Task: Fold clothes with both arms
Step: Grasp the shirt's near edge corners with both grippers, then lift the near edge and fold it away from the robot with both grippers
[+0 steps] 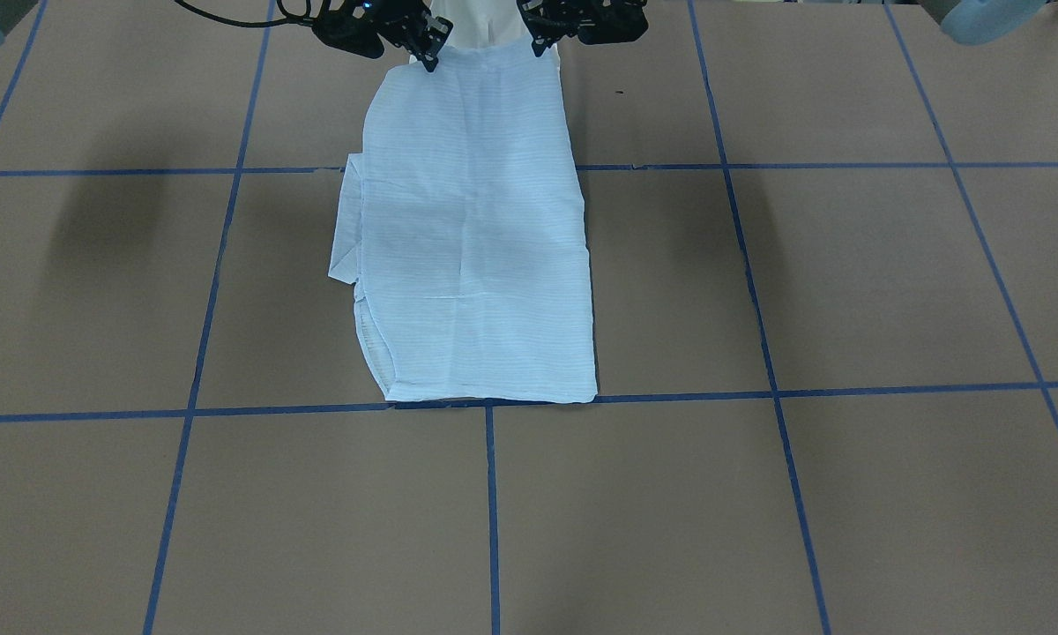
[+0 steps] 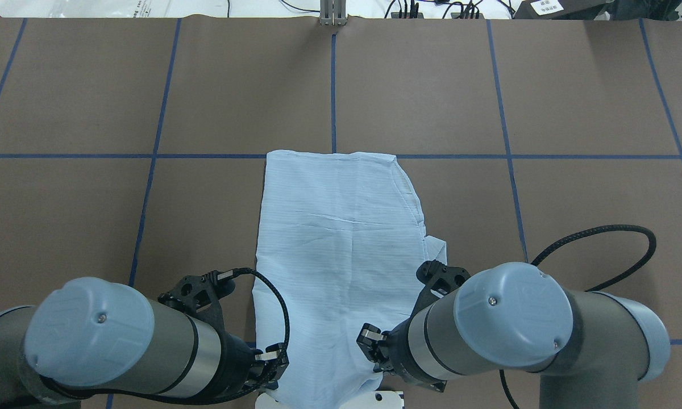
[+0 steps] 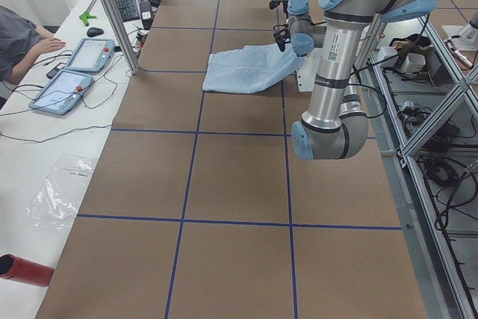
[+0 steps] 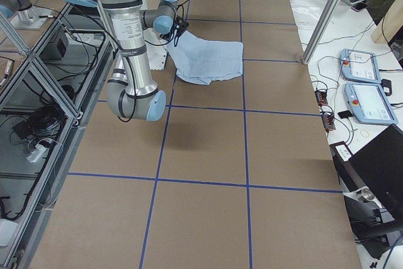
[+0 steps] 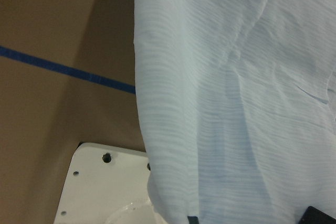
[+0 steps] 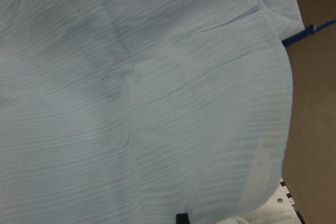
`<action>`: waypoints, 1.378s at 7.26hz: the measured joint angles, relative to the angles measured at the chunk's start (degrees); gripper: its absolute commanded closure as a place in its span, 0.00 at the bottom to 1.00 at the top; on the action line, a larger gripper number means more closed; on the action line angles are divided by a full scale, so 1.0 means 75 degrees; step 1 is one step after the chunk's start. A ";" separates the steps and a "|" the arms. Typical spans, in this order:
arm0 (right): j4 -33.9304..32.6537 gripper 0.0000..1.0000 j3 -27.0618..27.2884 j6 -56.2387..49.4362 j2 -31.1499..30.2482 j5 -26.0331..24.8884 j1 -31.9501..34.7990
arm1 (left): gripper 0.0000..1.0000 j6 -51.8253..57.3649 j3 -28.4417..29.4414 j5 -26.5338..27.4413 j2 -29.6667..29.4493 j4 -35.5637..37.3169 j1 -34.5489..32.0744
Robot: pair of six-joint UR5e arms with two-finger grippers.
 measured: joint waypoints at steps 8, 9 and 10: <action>0.0065 1.00 -0.1943 -0.1391 0.0743 -0.0211 0.1499 | 1.00 0.0647 0.2983 -0.0005 -0.0827 -0.1378 -0.2094; 0.0072 1.00 -0.2067 -0.1597 0.0791 -0.0212 0.1713 | 1.00 0.0769 0.3171 -0.0011 -0.0842 -0.1632 -0.2284; 0.0073 1.00 -0.2141 -0.1790 0.0813 -0.0208 0.1937 | 1.00 0.0850 0.3257 -0.0017 -0.0911 -0.1733 -0.2459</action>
